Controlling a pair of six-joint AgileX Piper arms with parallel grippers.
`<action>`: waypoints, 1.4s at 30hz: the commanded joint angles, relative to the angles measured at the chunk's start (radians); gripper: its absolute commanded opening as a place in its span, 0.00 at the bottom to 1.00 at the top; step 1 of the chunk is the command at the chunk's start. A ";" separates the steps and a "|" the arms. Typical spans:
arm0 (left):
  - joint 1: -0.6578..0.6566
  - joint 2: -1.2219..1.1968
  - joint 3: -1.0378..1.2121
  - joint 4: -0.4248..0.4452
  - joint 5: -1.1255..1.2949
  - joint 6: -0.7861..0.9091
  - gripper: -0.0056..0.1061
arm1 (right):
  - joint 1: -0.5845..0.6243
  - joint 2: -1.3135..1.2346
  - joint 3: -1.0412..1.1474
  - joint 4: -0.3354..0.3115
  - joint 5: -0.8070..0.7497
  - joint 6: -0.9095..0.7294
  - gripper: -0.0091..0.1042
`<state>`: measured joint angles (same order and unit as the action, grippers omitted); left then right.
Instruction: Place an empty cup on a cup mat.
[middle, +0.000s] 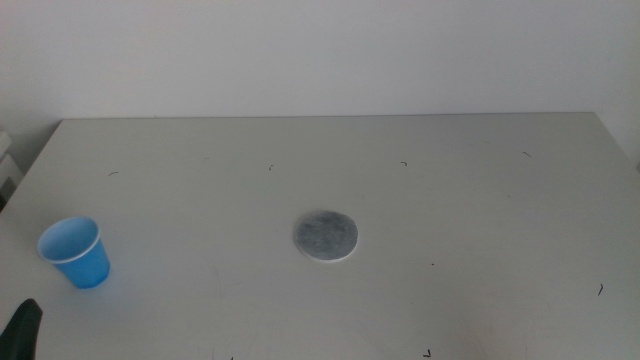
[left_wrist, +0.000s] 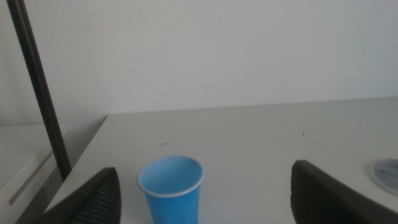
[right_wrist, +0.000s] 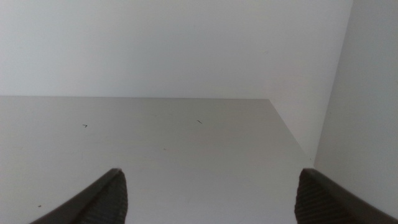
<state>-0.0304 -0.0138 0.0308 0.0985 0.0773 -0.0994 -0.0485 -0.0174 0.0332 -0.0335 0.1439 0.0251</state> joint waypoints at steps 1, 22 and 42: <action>0.002 -0.009 -0.042 -0.006 -0.043 -0.019 0.99 | -0.001 -0.019 -0.012 -0.009 -0.078 -0.008 0.91; 0.002 0.536 -0.879 -0.015 0.523 -0.020 0.99 | -0.001 -0.019 -0.012 -0.009 -0.078 -0.008 0.91; 0.002 1.096 -1.553 0.097 1.062 -0.091 0.99 | -0.001 -0.019 -0.012 -0.009 -0.078 -0.008 0.91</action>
<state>-0.0304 1.0630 -1.4579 0.1591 1.1537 -0.1718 -0.0485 -0.0174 0.0332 -0.0335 0.1439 0.0251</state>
